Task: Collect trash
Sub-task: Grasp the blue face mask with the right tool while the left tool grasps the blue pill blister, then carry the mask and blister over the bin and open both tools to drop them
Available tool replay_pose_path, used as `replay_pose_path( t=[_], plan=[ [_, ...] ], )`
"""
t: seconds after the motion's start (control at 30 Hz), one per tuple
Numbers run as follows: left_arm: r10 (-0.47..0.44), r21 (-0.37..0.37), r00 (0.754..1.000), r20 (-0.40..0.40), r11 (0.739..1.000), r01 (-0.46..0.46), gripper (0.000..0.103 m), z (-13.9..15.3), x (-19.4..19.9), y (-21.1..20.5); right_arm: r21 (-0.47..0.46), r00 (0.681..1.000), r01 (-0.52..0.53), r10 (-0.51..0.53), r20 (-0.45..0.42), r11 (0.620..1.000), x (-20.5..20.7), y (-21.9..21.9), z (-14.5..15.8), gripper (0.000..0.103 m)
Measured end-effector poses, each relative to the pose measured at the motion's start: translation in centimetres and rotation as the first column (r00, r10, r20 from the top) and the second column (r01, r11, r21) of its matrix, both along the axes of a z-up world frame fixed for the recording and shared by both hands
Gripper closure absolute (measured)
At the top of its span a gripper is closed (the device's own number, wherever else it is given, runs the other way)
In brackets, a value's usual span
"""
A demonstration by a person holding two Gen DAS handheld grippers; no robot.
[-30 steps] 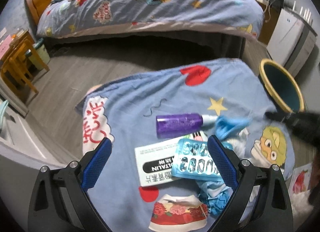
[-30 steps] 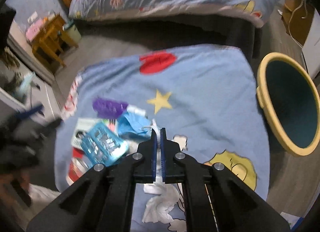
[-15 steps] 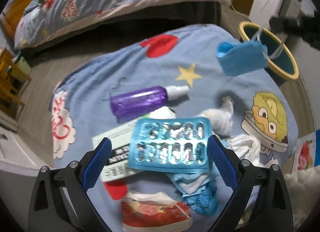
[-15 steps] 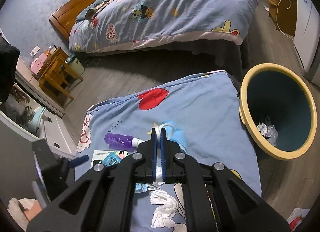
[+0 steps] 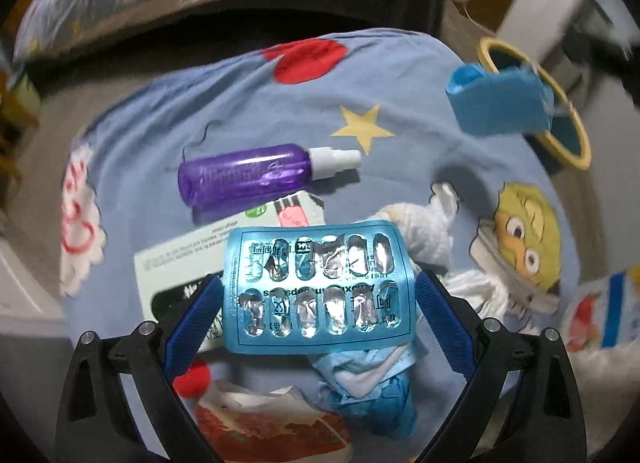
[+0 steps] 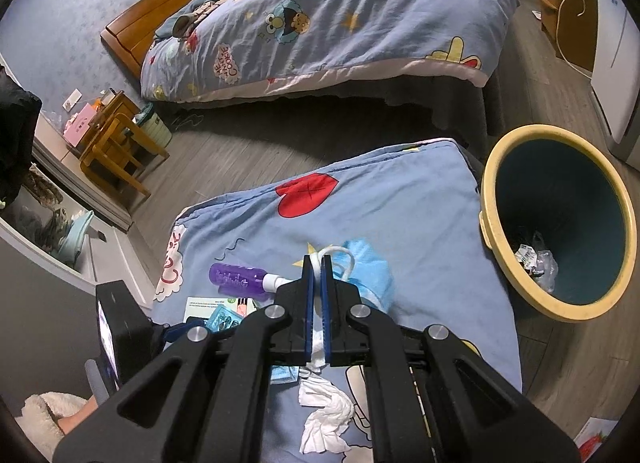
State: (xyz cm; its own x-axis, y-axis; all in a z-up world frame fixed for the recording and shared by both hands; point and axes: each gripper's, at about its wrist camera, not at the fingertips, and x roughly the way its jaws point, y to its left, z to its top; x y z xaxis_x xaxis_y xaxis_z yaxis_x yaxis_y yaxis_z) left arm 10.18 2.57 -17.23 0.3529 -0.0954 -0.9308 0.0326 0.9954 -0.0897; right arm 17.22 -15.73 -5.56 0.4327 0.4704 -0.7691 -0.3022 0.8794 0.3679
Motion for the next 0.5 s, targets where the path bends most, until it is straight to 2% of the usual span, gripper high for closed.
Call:
replay_pose_path(
  t=[0.1, 0.3, 0.5],
  plan=[
    [0.018, -0.022, 1.0, -0.008, 1.0, -0.018, 0.007, -0.1, 0.0, 0.3, 0.001, 1.0, -0.003, 0.003, 0.0, 1.0, -0.1, 0.0, 0.0, 0.1],
    [-0.017, 0.009, 1.0, -0.005, 1.0, 0.017, 0.009, 0.1, 0.0, -0.6, 0.001, 1.0, -0.004, 0.004, 0.002, 1.0, -0.1, 0.0, 0.0, 0.1],
    [-0.023, 0.029, 0.998, 0.051, 0.999, 0.022, 0.009, 1.5, -0.1, -0.8, 0.014, 1.0, 0.001, -0.002, 0.008, 1.0, -0.2, -0.2, 0.6, 0.1]
  ],
)
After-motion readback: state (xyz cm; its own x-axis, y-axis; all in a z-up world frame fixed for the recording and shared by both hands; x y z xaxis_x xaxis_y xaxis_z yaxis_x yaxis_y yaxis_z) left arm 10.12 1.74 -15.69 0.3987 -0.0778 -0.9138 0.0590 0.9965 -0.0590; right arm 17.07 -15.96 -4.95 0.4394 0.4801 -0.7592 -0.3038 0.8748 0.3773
